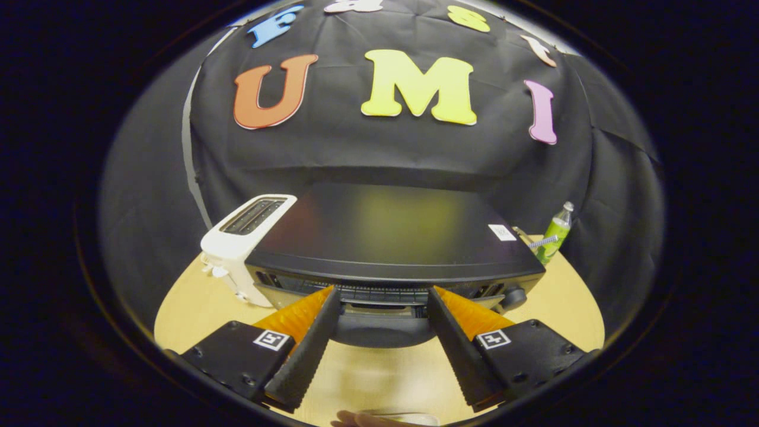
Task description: Open the toaster oven, put the food inside, and close the toaster oven door.
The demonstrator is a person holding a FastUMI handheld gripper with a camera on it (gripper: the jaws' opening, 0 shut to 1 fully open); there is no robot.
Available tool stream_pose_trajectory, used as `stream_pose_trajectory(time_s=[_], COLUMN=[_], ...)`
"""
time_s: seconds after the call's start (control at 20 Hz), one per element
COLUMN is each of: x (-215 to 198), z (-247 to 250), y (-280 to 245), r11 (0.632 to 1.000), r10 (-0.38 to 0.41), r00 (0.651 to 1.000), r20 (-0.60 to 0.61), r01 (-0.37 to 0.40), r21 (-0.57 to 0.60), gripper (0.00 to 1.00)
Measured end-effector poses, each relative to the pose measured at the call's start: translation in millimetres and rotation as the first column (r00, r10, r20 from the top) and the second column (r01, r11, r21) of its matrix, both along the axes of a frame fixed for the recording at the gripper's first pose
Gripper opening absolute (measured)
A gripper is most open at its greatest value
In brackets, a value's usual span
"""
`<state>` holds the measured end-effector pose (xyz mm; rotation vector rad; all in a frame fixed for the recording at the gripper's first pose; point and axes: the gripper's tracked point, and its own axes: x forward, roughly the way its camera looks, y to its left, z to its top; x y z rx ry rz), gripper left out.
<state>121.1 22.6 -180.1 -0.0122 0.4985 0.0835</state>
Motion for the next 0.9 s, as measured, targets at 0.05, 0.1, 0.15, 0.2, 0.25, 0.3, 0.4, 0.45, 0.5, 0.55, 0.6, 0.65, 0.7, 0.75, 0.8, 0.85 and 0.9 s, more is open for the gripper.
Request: stream_pose_trajectory(time_s=[0.05, 0.1, 0.15, 0.2, 0.25, 0.3, 0.4, 0.45, 0.5, 0.55, 0.6, 0.65, 0.7, 0.75, 0.8, 0.85, 0.9], x=[-4.4, -10.1, -17.2, -23.9, -30.3, -37.6, -51.5, -57.7, -64.0, -71.1, -77.5, -83.6, -89.7, -95.8, -99.9, -97.6, -98.6], z=[-2.7, -5.5, -8.3, -10.3, -13.8, -18.9, -30.8, -37.3, -43.8, -53.5, -63.2, -73.7, -84.8, -99.5, -114.1, -126.8, -135.3], y=[-0.4, -0.7, -1.9, -2.1, -2.0, -2.4, -2.9, -3.4, -3.1, -4.1, -4.3, -3.2, -2.7, -3.9, -6.0, -14.6, -14.6], r11=[1.0, 1.0, 0.999, 1.0, 1.0, 1.0, 1.0, 1.0, 0.999, 0.998, 0.998, 0.997, 0.997, 0.996, 0.995, 0.992, 0.991], r10=[0.006, 0.013, 0.014, 0.02, 0.025, 0.028, 0.015, 0.01, 0.009, 0.007, 0.006, 0.006, 0.008, 0.01, 0.008, -0.016, -0.003], r00=[1.0, 1.0, 0.999, 0.999, 0.998, 0.998, 0.997, 0.997, 0.997, 0.996, 0.995, 0.993, 0.99, 0.984, 0.977, 0.975, 0.971], r20=[-0.01, -0.026, -0.031, -0.047, -0.049, -0.062, -0.079, -0.08, -0.083, -0.091, -0.103, -0.115, -0.142, -0.176, -0.213, -0.22, -0.241], r01=[-0.005, -0.013, -0.013, -0.019, -0.025, -0.029, -0.016, -0.012, -0.013, -0.012, -0.013, -0.014, -0.019, -0.025, -0.03, -0.012, -0.028], r21=[0.017, 0.029, 0.035, 0.023, 0.007, -0.008, -0.013, -0.024, -0.041, -0.056, -0.068, -0.07, -0.077, -0.085, -0.099, -0.126, -0.127], gripper=[0.99, 0.99, 0.99, 0.99, 0.99, 0.99, 0.99, 0.99, 0.99, 0.99, 1.0, 1.0, 0.99, 0.98, 0.98, 0.98, 1.0])
